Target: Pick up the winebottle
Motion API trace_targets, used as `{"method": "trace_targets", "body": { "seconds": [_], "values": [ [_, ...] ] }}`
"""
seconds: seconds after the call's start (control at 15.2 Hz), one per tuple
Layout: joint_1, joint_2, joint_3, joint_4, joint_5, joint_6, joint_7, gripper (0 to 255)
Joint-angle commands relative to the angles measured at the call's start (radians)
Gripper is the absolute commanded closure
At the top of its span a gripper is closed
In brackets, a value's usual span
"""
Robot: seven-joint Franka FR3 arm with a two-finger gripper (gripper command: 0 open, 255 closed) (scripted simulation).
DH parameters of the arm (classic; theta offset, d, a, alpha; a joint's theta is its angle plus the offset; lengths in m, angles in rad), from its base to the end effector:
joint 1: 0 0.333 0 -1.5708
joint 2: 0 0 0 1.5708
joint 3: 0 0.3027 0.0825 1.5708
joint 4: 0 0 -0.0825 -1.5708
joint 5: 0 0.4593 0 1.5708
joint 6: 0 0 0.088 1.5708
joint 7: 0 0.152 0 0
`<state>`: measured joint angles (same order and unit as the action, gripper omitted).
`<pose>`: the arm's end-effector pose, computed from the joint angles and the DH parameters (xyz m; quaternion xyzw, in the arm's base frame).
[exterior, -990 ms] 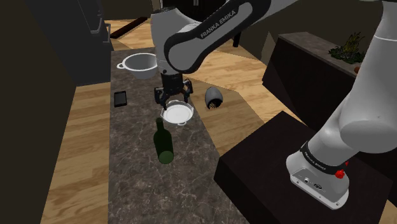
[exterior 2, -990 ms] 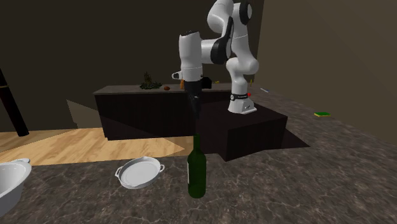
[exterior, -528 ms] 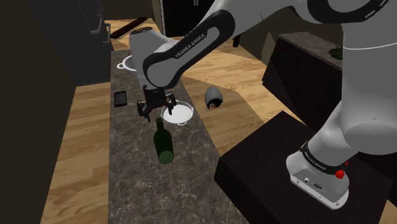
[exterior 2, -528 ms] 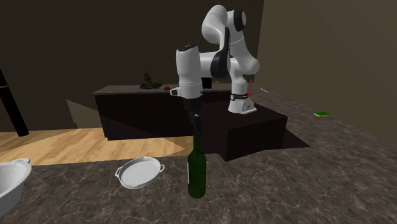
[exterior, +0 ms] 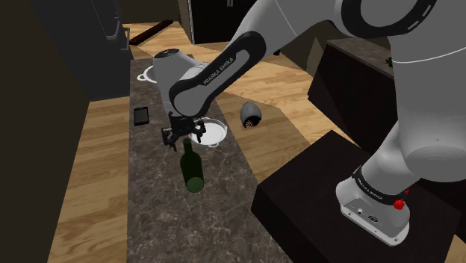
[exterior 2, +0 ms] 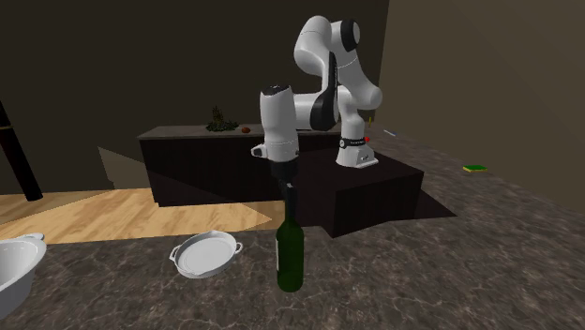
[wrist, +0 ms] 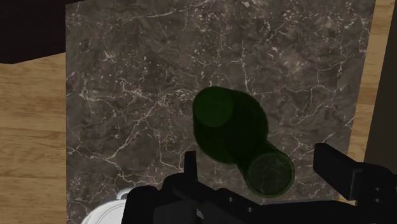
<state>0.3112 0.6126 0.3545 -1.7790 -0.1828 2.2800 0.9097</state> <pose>0.5509 0.4218 0.1161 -0.9952 0.0859 0.0478 0.0007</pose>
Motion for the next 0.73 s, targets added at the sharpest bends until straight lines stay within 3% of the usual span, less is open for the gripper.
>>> {"method": "trace_targets", "body": {
  "seconds": [0.0, 0.07, 0.66],
  "values": [
    [0.000, 0.004, -0.001, -0.002, -0.002, 0.006, 0.000, 0],
    [0.000, 0.004, -0.001, -0.002, -0.002, 0.007, 0.000, 255],
    [0.000, 0.004, -0.001, -0.002, -0.002, 0.006, 0.000, 255]
  ]
}}
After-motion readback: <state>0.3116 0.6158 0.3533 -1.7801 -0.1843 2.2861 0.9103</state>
